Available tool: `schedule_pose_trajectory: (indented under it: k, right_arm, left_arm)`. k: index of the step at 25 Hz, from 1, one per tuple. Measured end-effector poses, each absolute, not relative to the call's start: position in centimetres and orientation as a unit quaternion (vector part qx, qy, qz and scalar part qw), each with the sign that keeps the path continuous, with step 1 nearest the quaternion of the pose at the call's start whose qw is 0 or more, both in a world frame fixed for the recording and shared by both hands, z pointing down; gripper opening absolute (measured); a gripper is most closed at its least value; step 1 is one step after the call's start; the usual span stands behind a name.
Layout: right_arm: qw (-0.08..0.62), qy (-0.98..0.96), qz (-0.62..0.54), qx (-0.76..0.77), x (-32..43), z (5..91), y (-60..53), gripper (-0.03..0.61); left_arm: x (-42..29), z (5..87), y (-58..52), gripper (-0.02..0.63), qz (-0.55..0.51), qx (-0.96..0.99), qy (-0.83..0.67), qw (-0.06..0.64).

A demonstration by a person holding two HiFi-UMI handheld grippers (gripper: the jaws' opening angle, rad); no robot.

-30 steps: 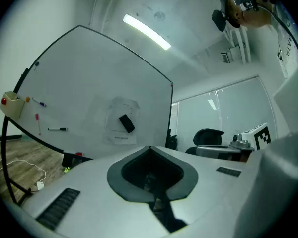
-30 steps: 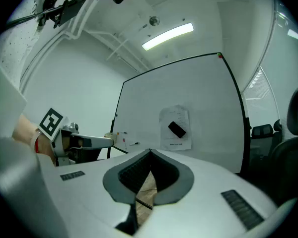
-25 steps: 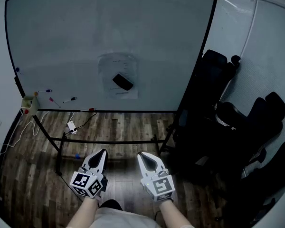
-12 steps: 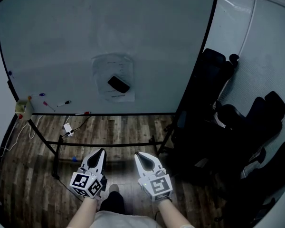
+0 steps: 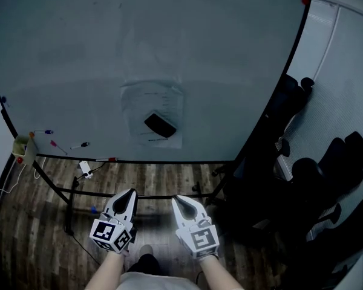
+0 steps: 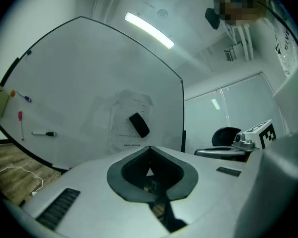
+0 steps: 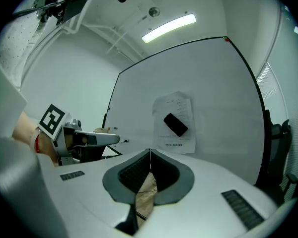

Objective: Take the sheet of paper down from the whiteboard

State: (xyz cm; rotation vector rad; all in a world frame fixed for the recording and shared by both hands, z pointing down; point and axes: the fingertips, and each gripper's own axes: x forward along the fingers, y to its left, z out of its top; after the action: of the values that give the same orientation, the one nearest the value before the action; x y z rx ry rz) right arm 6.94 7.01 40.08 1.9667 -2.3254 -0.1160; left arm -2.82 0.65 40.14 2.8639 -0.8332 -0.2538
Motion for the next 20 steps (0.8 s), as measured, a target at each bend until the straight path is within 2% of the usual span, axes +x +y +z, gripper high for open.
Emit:
schedule_pose_trajectory:
  k: [20]
  right_arm:
    - [0.081, -0.753, -0.072, 0.648, 9.9, 40.1, -6.8, 0.02]
  left_arm:
    - [1.4, 38.9, -12.9, 0.017, -0.075, 0.962, -0.258, 0.043]
